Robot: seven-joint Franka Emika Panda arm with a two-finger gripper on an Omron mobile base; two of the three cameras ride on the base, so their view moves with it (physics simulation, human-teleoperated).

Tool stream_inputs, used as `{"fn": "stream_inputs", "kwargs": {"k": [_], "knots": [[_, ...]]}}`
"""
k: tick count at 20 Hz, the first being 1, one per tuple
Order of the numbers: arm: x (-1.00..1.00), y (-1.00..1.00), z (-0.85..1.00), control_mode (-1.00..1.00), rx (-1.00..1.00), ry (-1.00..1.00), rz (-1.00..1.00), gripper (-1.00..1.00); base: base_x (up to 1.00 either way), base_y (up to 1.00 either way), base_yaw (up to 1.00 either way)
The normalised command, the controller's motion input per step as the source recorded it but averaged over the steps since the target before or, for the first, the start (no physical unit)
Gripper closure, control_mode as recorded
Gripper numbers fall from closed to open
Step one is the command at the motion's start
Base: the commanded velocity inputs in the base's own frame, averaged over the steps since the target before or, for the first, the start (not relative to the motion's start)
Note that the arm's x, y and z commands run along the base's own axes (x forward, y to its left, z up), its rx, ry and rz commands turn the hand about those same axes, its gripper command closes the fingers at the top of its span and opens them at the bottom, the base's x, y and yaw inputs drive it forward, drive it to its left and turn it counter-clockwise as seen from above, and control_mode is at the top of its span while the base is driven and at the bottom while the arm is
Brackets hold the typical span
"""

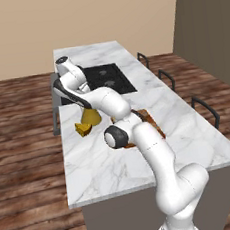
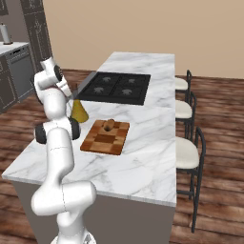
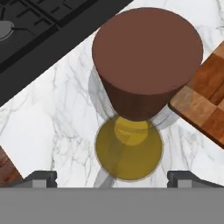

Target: Retrieve the reheated potato from the microwave, then place the potato, cheese, and condiment on the cutting board.

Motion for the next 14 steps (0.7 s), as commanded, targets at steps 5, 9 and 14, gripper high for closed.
{"fn": "stream_inputs", "kwargs": {"k": [5,9,14], "knots": [[0.21,0.16,0.06,-1.0,0.0,0.0,-0.03,-1.0,0.0,0.0,0.0],[0.24,0.13,0.11,-1.0,0.0,0.01,-0.04,-1.0,0.0,0.0,0.0],[0.27,0.11,0.16,-1.0,-0.02,0.03,-0.05,-1.0,0.0,0.0,0.0]]}}
